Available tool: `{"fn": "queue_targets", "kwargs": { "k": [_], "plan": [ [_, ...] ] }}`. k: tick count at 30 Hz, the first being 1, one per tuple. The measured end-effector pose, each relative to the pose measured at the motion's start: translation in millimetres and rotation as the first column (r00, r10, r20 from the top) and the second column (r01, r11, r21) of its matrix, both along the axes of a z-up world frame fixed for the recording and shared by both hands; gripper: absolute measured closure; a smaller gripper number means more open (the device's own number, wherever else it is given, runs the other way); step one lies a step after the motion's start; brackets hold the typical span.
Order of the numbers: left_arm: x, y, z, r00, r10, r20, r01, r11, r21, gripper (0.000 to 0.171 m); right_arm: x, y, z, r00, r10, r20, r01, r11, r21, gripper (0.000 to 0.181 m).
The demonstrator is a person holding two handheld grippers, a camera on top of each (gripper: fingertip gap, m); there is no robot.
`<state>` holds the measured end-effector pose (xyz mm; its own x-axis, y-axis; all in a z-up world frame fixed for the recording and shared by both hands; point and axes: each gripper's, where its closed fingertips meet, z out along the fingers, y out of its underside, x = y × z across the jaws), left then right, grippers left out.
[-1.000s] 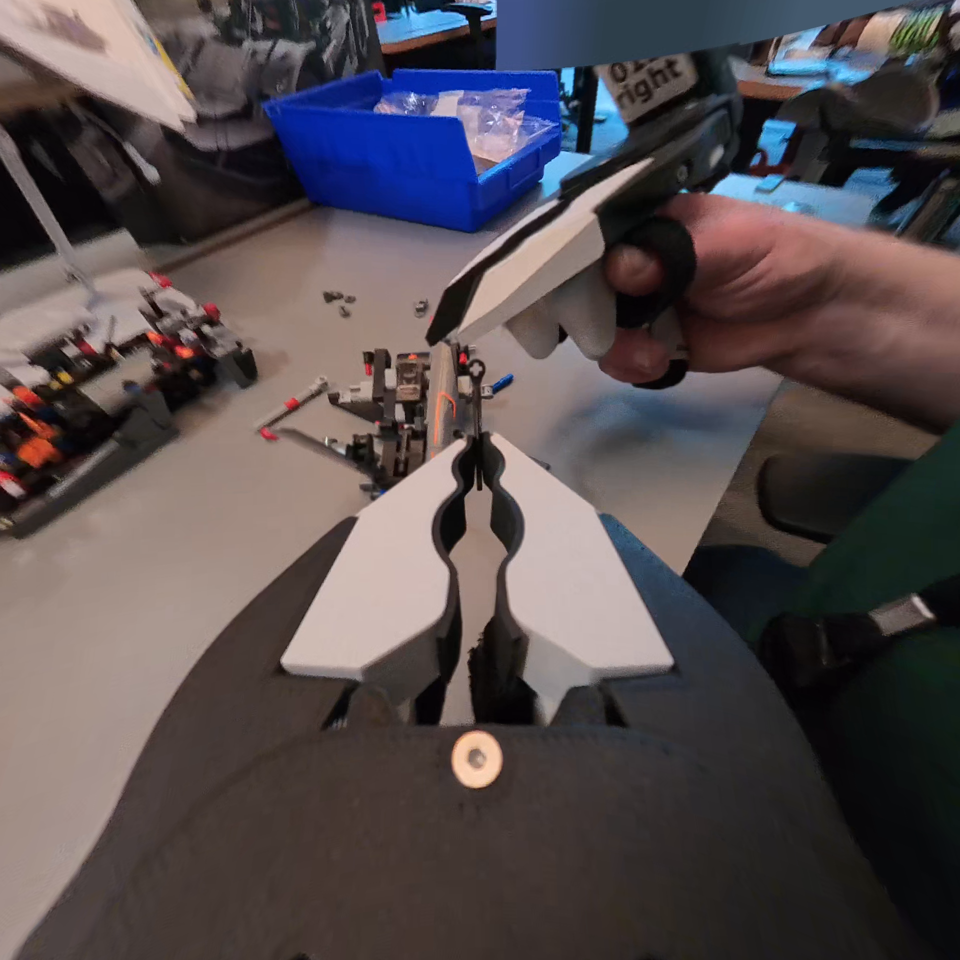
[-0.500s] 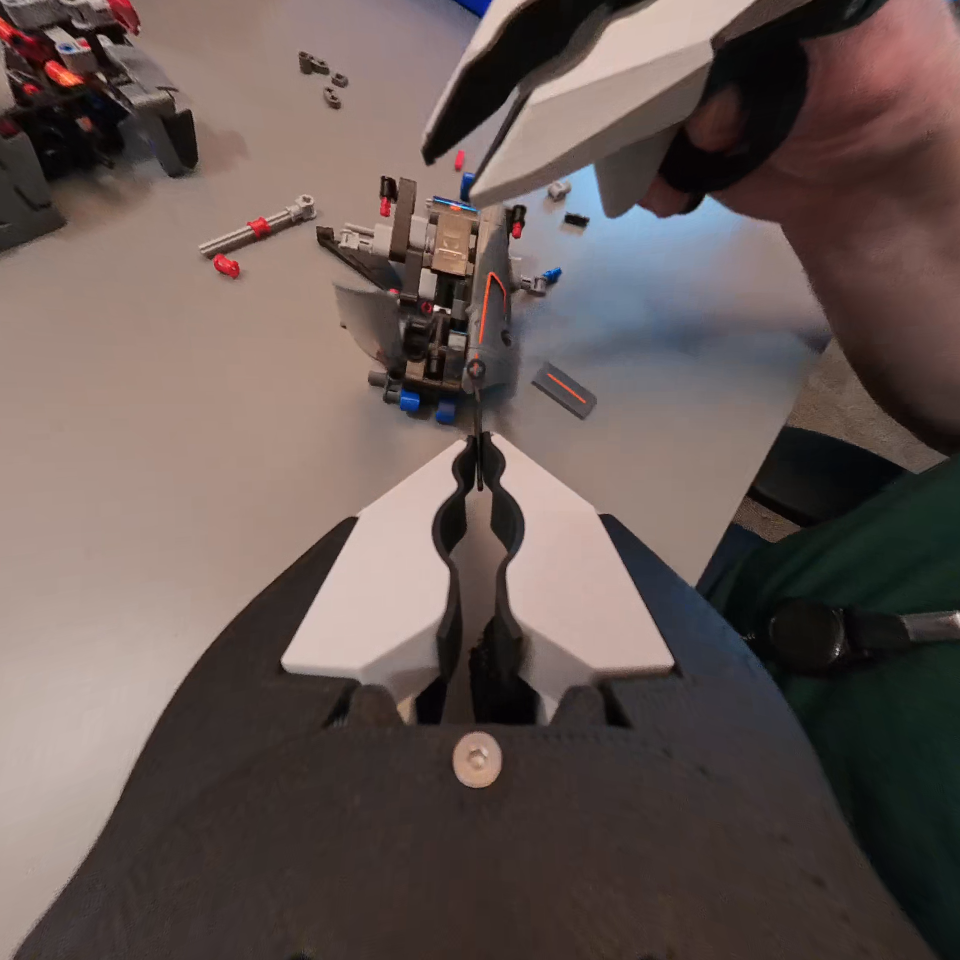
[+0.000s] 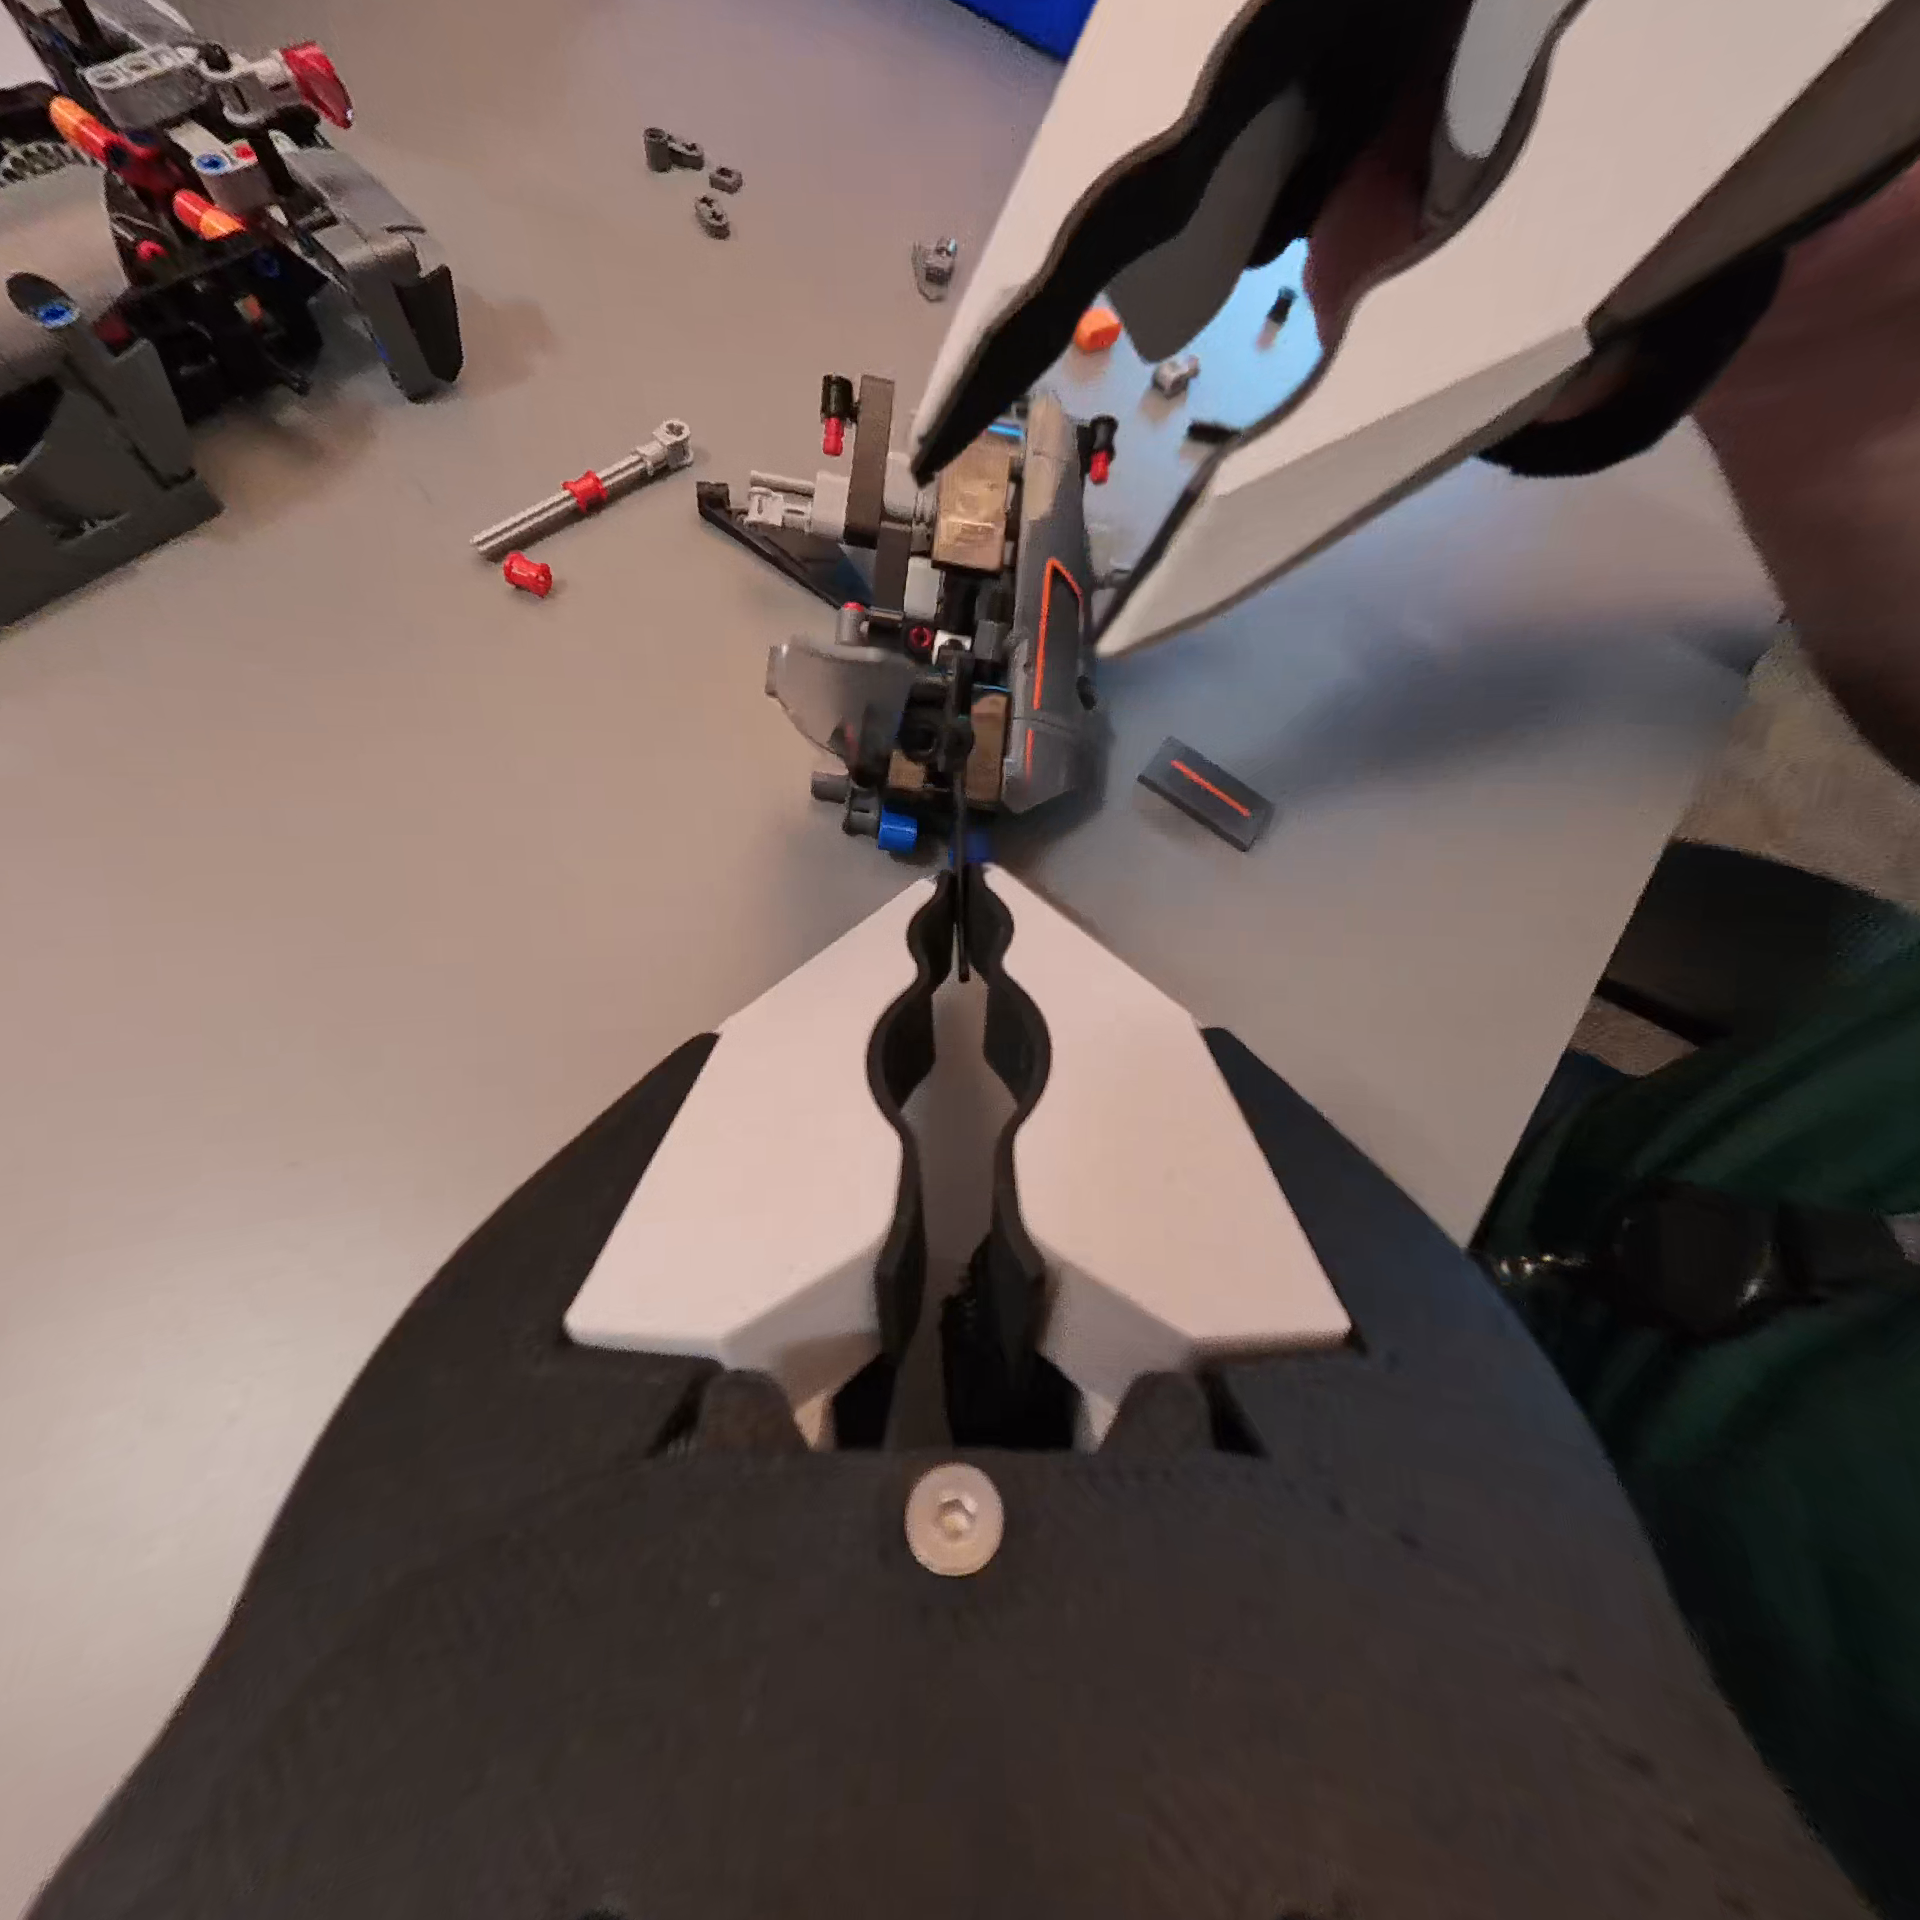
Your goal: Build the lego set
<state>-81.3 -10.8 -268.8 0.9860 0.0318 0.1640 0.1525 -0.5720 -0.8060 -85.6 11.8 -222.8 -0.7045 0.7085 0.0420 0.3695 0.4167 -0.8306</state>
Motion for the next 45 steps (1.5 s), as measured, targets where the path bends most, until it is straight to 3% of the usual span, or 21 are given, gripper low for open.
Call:
{"fn": "queue_targets", "kwargs": {
  "k": [3,10,14,22,45],
  "plan": [
    [1,1,-2,1.0,-0.011,0.0,0.011,1.0,-0.006,0.171,1,-1,-7,0.998,-0.065,0.014,0.065,0.997,-0.049,0.126],
    [-6,0,-1,1.0,-0.003,-0.013,0.003,1.0,-0.006,0.171,-8,-3,-17,0.975,-0.219,0.045,0.223,0.963,-0.151,0.121],
    [-6,1,0,1.0,-0.004,-0.001,0.004,1.0,0.002,0.171,-9,-2,-14,0.948,-0.318,0.035,0.318,0.928,-0.196,0.144],
    [-9,-2,2,1.0,0.007,-0.017,-0.007,1.0,-0.001,0.171,0,-5,-22,0.93,-0.328,0.167,0.365,0.879,-0.307,0.145],
    [-14,-3,7,0.995,-0.022,-0.1,0.021,1.0,-0.011,0.171,-11,-12,-27,0.879,-0.378,0.291,0.473,0.774,-0.421,0.14]
  ]
}}
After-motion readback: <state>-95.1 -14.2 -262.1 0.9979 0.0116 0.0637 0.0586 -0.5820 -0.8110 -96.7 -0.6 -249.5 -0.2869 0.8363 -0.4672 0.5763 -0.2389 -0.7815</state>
